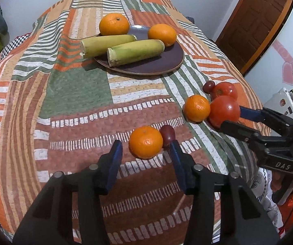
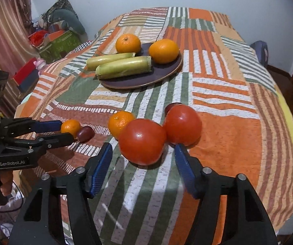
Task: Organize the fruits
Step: 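Grasp a red tomato with the right tool while the left tool grasps a small tangerine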
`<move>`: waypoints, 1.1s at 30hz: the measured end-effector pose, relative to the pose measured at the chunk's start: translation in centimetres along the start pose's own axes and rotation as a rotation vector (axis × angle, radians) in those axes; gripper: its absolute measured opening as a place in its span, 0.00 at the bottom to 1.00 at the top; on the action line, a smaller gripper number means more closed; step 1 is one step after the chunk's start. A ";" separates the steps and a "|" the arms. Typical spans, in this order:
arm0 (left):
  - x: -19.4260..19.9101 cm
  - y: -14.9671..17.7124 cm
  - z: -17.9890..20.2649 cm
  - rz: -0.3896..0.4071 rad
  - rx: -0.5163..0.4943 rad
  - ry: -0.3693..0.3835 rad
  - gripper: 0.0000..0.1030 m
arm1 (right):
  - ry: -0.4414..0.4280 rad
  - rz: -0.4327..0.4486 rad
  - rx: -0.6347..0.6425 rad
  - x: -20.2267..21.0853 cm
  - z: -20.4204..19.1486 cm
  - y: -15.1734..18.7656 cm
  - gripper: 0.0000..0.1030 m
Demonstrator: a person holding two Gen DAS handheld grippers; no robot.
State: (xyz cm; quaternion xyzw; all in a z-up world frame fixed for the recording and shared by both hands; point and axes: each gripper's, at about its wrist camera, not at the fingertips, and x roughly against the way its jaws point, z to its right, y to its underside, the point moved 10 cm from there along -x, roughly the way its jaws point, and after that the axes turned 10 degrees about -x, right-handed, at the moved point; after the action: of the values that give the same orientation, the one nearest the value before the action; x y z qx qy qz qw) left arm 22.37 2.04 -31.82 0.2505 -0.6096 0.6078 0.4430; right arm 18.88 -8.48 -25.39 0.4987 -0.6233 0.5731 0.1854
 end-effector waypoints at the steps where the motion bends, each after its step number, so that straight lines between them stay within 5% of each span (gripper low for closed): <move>1: -0.1 0.0 0.0 0.001 0.001 0.004 0.43 | -0.002 -0.008 0.001 -0.2 -0.1 0.1 0.56; 7: -0.4 0.0 -0.1 -0.002 0.022 0.036 0.33 | -0.008 -0.018 -0.002 -0.8 -0.4 0.3 0.52; 9: -0.3 0.0 -0.3 -0.001 0.023 0.033 0.33 | -0.003 -0.015 -0.009 -0.8 -0.2 0.2 0.45; 17: 1.5 -0.8 -0.8 0.044 0.006 -0.011 0.33 | -0.026 -0.011 -0.019 0.0 0.1 -0.1 0.44; 33: 4.3 -8.8 -4.1 0.177 0.002 -0.082 0.33 | -0.036 0.127 0.034 2.1 -1.3 -7.1 0.44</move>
State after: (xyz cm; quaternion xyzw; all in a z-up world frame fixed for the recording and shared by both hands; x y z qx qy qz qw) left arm 28.64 5.83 -24.16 0.2207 -0.6464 0.6344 0.3621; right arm 23.45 -7.06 -19.58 0.4715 -0.6471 0.5851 0.1288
